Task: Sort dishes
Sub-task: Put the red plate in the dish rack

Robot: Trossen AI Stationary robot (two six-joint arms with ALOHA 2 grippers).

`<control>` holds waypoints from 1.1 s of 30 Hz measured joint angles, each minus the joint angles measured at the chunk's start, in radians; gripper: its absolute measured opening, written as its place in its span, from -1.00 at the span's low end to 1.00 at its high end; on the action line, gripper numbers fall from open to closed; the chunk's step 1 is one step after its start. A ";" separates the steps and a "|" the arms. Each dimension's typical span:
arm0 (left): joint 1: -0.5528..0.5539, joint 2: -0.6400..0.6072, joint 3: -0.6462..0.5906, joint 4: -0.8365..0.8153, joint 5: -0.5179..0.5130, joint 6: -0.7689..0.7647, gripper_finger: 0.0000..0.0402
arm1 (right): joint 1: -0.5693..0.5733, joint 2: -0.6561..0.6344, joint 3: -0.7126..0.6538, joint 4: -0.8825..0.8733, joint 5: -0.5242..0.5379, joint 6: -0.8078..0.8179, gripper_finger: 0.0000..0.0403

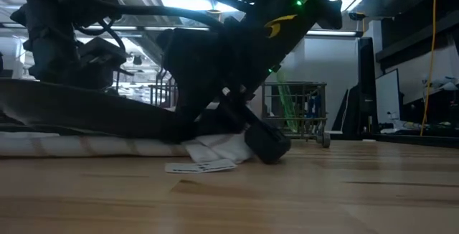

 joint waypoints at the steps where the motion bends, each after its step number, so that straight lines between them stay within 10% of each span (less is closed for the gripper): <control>1: 0.000 0.000 0.000 -0.001 -0.001 0.017 -0.23 | 0.000 0.000 0.000 0.002 0.008 -0.001 -0.66; 22: 0.000 0.000 -0.002 0.010 0.135 0.222 -0.25 | -0.017 -0.003 0.003 -0.041 -0.032 -0.012 -0.66; 33: 0.000 -0.005 0.003 -0.051 0.163 0.192 -0.75 | -0.017 0.000 -0.002 0.001 0.042 -0.013 -0.54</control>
